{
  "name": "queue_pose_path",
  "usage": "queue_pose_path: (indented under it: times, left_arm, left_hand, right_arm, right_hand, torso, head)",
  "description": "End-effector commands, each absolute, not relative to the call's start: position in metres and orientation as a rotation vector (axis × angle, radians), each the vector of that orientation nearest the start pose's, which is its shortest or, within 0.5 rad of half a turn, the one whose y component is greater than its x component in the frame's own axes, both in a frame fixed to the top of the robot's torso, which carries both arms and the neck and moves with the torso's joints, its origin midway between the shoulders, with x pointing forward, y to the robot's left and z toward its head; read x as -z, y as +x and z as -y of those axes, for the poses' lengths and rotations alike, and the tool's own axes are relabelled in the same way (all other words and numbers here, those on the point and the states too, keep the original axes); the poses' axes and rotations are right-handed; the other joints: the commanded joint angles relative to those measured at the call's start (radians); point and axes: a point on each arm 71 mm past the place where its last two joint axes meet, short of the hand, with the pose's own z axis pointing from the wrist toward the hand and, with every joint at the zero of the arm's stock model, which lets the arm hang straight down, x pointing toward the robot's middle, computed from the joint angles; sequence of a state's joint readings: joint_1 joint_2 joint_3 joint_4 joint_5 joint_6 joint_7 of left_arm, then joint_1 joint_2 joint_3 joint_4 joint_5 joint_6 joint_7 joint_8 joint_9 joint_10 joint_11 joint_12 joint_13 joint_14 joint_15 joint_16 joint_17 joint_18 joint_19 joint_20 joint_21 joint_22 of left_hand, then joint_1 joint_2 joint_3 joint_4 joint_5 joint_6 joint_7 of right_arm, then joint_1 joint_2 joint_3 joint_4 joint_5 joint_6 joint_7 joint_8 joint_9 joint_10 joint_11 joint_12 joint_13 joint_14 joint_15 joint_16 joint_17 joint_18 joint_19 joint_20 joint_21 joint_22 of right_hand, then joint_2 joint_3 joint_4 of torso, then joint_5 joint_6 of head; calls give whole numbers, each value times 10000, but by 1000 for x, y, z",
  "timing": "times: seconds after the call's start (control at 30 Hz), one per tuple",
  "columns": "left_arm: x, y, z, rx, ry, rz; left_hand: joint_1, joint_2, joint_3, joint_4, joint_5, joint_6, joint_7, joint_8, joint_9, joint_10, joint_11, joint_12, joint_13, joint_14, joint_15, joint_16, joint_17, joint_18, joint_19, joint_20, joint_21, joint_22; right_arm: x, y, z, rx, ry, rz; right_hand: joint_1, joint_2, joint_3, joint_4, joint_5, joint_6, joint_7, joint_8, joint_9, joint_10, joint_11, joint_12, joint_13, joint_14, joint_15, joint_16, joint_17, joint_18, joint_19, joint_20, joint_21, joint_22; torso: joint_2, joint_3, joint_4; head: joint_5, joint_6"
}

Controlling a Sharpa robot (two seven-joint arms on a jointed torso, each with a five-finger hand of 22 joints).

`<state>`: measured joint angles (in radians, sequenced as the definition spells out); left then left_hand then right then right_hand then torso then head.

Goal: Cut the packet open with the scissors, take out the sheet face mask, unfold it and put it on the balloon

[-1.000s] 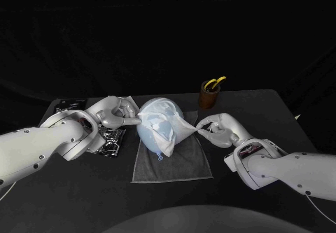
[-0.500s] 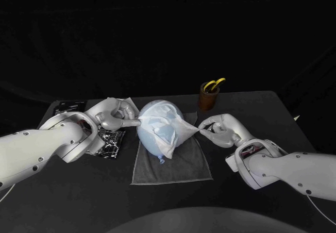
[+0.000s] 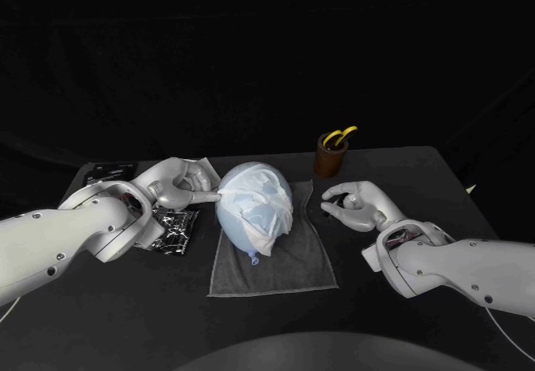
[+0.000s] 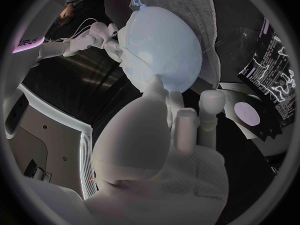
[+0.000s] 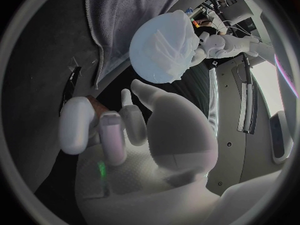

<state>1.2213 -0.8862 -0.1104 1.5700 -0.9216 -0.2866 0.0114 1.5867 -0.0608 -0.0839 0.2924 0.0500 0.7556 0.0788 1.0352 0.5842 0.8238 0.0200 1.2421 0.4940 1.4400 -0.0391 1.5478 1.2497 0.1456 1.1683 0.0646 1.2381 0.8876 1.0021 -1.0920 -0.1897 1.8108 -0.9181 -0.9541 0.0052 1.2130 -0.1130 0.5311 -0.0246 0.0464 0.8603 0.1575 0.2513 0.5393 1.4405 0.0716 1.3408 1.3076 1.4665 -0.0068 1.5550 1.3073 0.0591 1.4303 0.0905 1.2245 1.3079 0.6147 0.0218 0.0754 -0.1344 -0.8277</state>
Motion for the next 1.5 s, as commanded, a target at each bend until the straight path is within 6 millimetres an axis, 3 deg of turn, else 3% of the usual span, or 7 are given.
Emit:
queue_pose_path:
  times: [0.03, 0.17, 0.4, 0.57, 1.03, 1.17, 1.5]
  left_arm:
    - [198, 469, -208, 10045, -3077, -18125]
    - [197, 467, -211, 10398, -3433, -18053]
    - [194, 460, -217, 11522, -4245, -18043]
    - [191, 454, -228, 12006, -4910, -17943]
    - [187, 442, -240, 12737, -5159, -17570]
    - [184, 439, -236, 12609, -3813, -17247]
    - [183, 435, -220, 11771, -808, -16646]
  left_hand:
    - [-19, 21, -24, -9, -17, -139, 11, -123, -27, -158, -1, -33, -20, -108, 40, 31, -219, -82, -141, 0, -100, -167]
    - [87, 88, 37, -8, -18, -335, 100, -377, -151, -306, 76, -169, -74, -286, 102, -28, -515, -5, -470, 41, -353, -604]
    - [215, 167, 160, -8, -15, -999, 681, -1866, -1110, -885, 589, -1150, -624, -824, 543, -183, -1407, 121, -1092, 398, -856, -1386]
    - [271, 168, 239, -11, -16, -983, 879, -2472, -1606, -890, 775, -1694, -1012, -1028, 716, -260, -1781, 189, -1267, 586, -1028, -1666]
    - [-17, 171, 247, 2, -22, -689, 934, -3221, -2279, -608, 834, -2466, -1600, -1459, 772, -542, -2662, 327, -1691, 658, -1559, -2482]
    - [-512, -139, -180, -3, -26, -606, 926, -3413, -2440, -509, 847, -2664, -1735, -1595, 789, -648, -2917, 366, -1830, 679, -1777, -2762]
    - [-202, -258, -500, -50, -24, -348, 820, -3514, -2578, -222, 752, -2672, -1771, -1744, 715, -782, -3194, 398, -1906, 629, -1992, -3014]
  right_arm:
    - [267, 370, 271, -6788, 6736, -15317]
    - [268, 372, 272, -6708, 6673, -15339]
    - [268, 373, 266, -7085, 6440, -15637]
    - [265, 370, 253, -7775, 5861, -15762]
    - [253, 357, 218, -9454, 4227, -15779]
    - [244, 357, 211, -9805, 3973, -15593]
    - [220, 369, 197, -10185, 3428, -15097]
  right_hand:
    - [51, -71, -81, -7, 25, -90, 34, -91, -50, -89, 25, -78, 1423, 918, 85, -40, 2300, 98, -43, 44, -63, 1592]
    - [84, -57, -77, -15, 27, -89, 40, -110, -62, -96, 31, -84, 1415, 916, 93, -43, 2294, 101, -46, 58, -71, 1589]
    - [130, -90, -135, -27, 27, -16, 52, -150, -97, -113, 51, -85, 1397, 916, 120, -41, 2298, 111, -51, 110, -91, 1581]
    - [225, -74, -171, -62, 29, 248, -13, -104, -108, -29, 3, 62, 1448, 950, 90, 13, 2388, 96, 18, 129, 51, 1623]
    - [188, -95, -322, 9, 27, 575, -120, -118, -180, 115, -88, 282, 1526, 998, 17, 87, 2511, 55, 144, 94, 297, 1698]
    - [179, -68, -354, 45, 27, 681, -157, -122, -206, 180, -120, 379, 1566, 1022, -13, 125, 2577, 24, 217, 70, 454, 1746]
    - [108, -79, -457, 131, 24, 793, -196, -164, -260, 304, -159, 566, 1652, 1043, -54, 158, 2635, -5, 295, 28, 604, 1793]
  torso:
    - [5, 2, 0]
    - [-1, 7, 6]
    - [-1, 7, 2]
    - [-18, 11, 20]
    - [2, -11, 16]
    - [3, 1, 6]
    - [15, 5, 8]
  head:
    - [42, -6]
    - [104, -16]
    - [250, -69]
    - [362, -126]
    - [571, -140]
    - [584, -138]
    - [588, -56]
